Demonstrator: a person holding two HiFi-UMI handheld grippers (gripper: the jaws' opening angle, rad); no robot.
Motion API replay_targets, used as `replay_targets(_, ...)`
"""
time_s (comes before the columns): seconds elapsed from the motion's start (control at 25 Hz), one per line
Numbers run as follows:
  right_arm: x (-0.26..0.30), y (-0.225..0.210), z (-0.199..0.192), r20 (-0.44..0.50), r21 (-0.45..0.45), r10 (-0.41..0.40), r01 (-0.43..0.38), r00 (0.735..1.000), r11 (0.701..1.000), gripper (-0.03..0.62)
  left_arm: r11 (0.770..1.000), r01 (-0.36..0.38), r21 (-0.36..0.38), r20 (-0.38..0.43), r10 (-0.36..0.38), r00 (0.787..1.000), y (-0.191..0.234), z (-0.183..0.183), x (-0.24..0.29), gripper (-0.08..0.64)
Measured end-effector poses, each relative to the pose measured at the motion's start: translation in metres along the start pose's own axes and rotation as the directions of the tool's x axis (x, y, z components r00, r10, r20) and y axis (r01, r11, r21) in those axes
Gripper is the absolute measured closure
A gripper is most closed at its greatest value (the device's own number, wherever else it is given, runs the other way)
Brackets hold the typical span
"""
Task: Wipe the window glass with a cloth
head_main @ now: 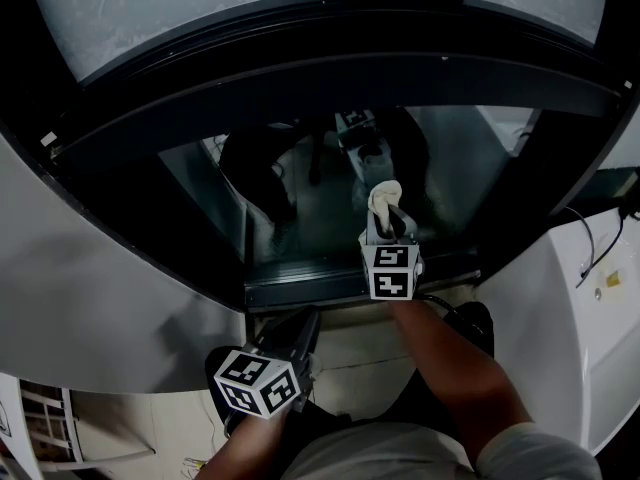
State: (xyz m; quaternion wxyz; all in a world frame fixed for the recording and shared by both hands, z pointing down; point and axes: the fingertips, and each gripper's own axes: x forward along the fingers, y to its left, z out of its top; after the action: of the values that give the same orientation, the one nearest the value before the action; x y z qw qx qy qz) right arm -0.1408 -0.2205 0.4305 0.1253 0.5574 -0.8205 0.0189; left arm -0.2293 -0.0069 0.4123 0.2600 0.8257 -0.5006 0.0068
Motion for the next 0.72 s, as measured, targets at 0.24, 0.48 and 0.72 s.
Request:
replay_targets(0.24,0.0,0.001,0.0,0.01,-0.016,0.02,-0.02,1.0,1.0,0.508,1.0,0.006,0.006,-0.019,-0.006,1.0,-0.002,-0.004,0.008,0.543)
replay_targets(0.48,0.0,0.0,0.0,0.003,-0.017,0.059,-0.059,0.998,0.998,0.509,1.0,0.014,0.02,-0.035,-0.013,0.999,-0.007,-0.004,0.017,0.543)
replay_targets(0.72,-0.001,-0.002,-0.002,-0.024,-0.017,0.142,-0.143,0.99,0.99,0.508,0.999,0.031,0.033,-0.042,-0.03,0.999,-0.017,-0.003,0.032,0.543)
